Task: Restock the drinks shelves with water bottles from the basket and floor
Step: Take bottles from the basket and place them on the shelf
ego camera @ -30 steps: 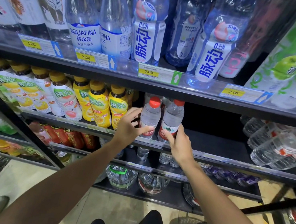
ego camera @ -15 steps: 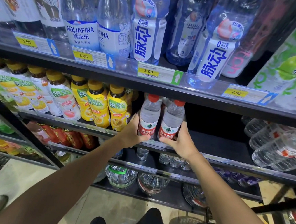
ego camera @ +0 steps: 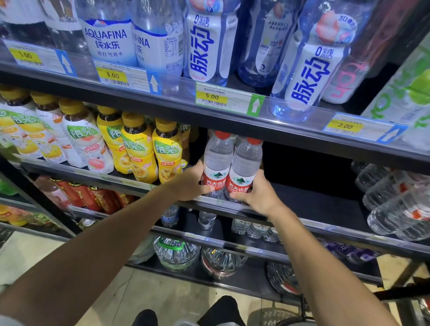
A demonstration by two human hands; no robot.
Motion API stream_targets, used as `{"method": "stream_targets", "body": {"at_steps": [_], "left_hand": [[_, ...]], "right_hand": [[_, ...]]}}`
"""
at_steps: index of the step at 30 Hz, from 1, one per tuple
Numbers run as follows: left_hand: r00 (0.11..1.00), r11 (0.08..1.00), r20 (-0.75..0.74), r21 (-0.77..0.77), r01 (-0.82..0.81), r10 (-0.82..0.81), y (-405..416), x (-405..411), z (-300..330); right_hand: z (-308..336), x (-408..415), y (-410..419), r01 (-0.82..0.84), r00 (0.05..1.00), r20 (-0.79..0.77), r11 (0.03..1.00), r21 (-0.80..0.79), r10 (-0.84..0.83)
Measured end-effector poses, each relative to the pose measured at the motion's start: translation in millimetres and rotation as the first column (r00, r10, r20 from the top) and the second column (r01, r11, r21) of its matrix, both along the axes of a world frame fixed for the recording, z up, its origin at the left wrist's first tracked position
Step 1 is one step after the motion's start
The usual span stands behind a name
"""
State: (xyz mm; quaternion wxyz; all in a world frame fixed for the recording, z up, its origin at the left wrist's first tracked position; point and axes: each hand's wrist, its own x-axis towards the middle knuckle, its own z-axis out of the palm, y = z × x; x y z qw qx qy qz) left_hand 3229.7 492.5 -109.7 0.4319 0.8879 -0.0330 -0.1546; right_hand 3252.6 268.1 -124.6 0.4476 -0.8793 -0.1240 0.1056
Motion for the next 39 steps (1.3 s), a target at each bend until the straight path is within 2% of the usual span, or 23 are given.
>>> {"method": "stream_targets", "body": {"at_steps": [8, 14, 16, 19, 21, 26, 31, 35, 39], "left_hand": [[1.0, 1.0, -0.012, 0.003, 0.008, -0.008, -1.9, -13.7, 9.7], [0.996, 0.986, 0.013, 0.143, 0.089, -0.091, 6.2, -36.8, 15.7], [0.987, 0.969, 0.067, 0.21, 0.129, -0.146, 14.6, -51.9, 21.3], [0.93, 0.937, 0.246, 0.285, 0.201, -0.274, 29.1, -72.7, 19.2], [0.88, 0.896, 0.291, 0.357, 0.265, -0.376, 35.4, -83.2, 20.7], [0.747, 0.768, 0.359, 0.563, 0.305, -0.56, 22.7, -105.4, 21.0], [0.701, 0.567, 0.127, 0.696, 0.441, -0.701, -44.7, -124.4, 19.1], [0.578, 0.444, 0.08, 0.728, 0.522, -0.812, -144.6, -167.6, 8.4], [0.457, 0.316, -0.013, 0.706, 0.634, -0.889, -253.0, -229.7, -15.9]], "right_hand": [[0.3, -24.0, 5.6, 0.119, 0.985, -0.133, 0.992, 0.04, -0.113], [22.3, -49.8, -8.2, 0.129, 0.982, -0.127, 0.985, -0.113, -0.143], [31.5, -63.2, -16.4, 0.125, 0.983, -0.111, 0.977, -0.174, -0.146], [41.4, -89.9, -33.0, 0.132, 0.983, -0.095, 0.962, -0.24, -0.158], [45.0, -111.9, -45.0, 0.127, 0.985, -0.082, 0.954, -0.272, -0.155], [48.5, -171.9, -81.3, 0.138, 0.985, -0.046, 0.921, -0.365, -0.166], [34.7, -250.3, -137.5, 0.191, 0.972, -0.05, 0.9, -0.391, -0.228], [22.6, -342.6, -206.4, 0.27, 0.94, -0.089, 0.877, -0.397, -0.329], [8.5, -446.6, -282.9, 0.382, 0.866, -0.161, 0.834, -0.398, -0.474]]}}
